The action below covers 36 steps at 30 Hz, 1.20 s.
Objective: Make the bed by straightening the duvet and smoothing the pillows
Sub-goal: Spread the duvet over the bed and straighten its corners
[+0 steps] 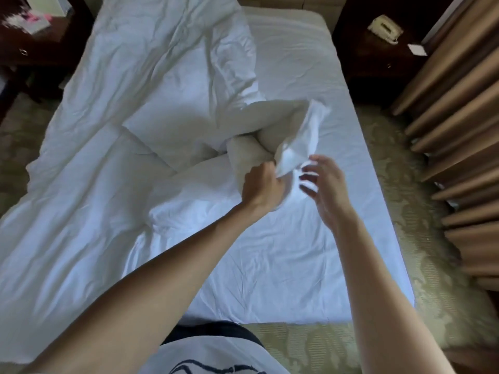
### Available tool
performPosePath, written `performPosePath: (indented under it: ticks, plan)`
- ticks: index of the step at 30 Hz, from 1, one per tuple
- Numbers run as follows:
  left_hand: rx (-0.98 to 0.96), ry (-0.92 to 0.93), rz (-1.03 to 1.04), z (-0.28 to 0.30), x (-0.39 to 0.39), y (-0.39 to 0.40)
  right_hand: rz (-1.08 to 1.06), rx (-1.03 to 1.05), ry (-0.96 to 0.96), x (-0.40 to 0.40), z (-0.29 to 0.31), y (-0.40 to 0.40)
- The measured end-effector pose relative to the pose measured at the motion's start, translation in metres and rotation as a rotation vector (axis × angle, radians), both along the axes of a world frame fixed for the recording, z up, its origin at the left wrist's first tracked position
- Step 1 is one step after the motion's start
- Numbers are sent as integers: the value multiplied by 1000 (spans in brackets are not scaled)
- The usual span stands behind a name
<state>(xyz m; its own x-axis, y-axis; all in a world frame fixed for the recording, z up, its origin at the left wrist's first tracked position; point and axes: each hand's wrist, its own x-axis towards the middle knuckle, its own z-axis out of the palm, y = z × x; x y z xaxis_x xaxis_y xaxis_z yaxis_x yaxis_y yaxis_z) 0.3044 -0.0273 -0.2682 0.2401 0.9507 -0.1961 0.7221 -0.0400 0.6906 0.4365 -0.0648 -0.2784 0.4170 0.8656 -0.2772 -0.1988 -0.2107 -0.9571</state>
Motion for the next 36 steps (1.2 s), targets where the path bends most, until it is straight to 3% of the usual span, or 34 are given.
performPosePath:
  ticks: [2,4,8,10,12,14,16,18,22,26,27,30,31,36]
  plan:
    - [-1,-153,79,33,17,-9,242,10,-453,-3,-24,-30]
    - [18,-298,93,61,29,-24,339,-9,-679,-12,-38,-46]
    - [-55,-581,168,83,36,-58,-64,22,-627,-16,-5,-51]
    - [-45,-694,163,84,27,-68,-73,78,-656,-7,8,-54]
    - [20,-764,28,78,18,-78,18,91,-629,-2,19,-67]
    - [155,-606,-123,62,9,-86,85,73,-579,3,28,-83]
    - [399,-276,-196,40,1,-97,112,57,-458,7,41,-99]
    - [479,-77,-245,16,-6,-109,120,38,-339,13,52,-113]
    - [300,31,-16,-3,1,-135,178,20,-298,28,66,-140]
    - [201,110,107,5,29,-169,271,101,-417,51,79,-154]
    - [160,53,123,9,37,-178,290,145,-464,57,82,-154]
    - [-100,-468,152,39,68,-210,287,190,-569,73,95,-150]
    - [-136,-563,149,49,79,-219,287,191,-565,76,100,-147]
    - [-145,-702,142,79,121,-243,513,-12,-366,96,108,-133]
